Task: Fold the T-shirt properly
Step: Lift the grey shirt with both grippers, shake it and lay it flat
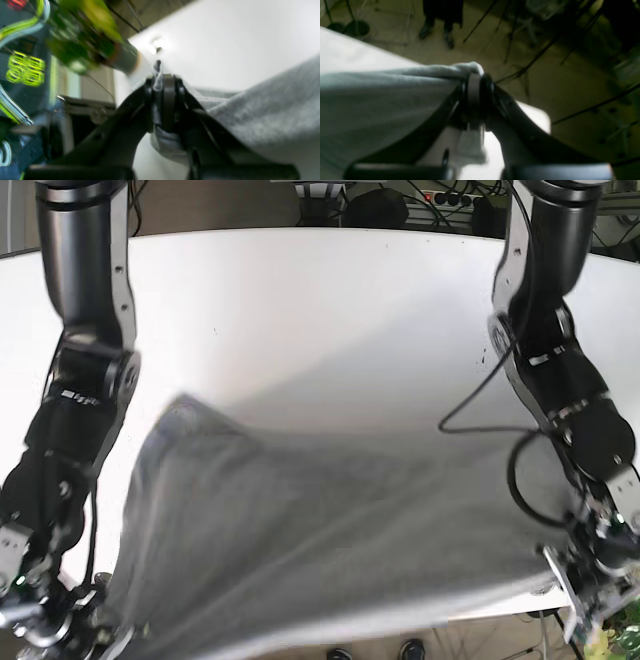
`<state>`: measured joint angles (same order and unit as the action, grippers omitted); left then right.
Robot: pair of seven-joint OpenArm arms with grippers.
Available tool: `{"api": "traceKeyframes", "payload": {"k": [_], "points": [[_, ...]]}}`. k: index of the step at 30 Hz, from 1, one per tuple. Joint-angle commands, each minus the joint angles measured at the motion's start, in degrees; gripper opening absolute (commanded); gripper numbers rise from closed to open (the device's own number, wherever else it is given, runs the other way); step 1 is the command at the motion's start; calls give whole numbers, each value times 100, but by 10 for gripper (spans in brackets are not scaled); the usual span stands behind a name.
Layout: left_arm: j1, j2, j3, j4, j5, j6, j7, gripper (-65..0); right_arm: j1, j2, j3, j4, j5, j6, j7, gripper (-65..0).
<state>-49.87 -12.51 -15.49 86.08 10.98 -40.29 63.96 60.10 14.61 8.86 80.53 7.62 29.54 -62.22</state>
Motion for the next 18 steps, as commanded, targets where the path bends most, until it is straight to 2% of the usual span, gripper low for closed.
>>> {"api": "traceKeyframes", "payload": {"k": [1,5,10,14,18], "points": [[-627,-89,102,-261,31,29,-159,-650,597,222,-249,-137,-28,127,142,-628],[-1383,-98,120,-560,49,29,-185,-650,1098,398,-653,-172,-28,189,28,-628],[-1690,-89,111,-472,31,29,-185,-650,1353,398,-662,-49,-28,198,-236,-628],[-1435,-89,85,99,31,29,-185,-650,1045,407,-460,663,-72,198,-482,-628],[-732,-89,111,600,31,29,-185,-650,395,416,-179,1156,-72,206,-534,-628]]}}
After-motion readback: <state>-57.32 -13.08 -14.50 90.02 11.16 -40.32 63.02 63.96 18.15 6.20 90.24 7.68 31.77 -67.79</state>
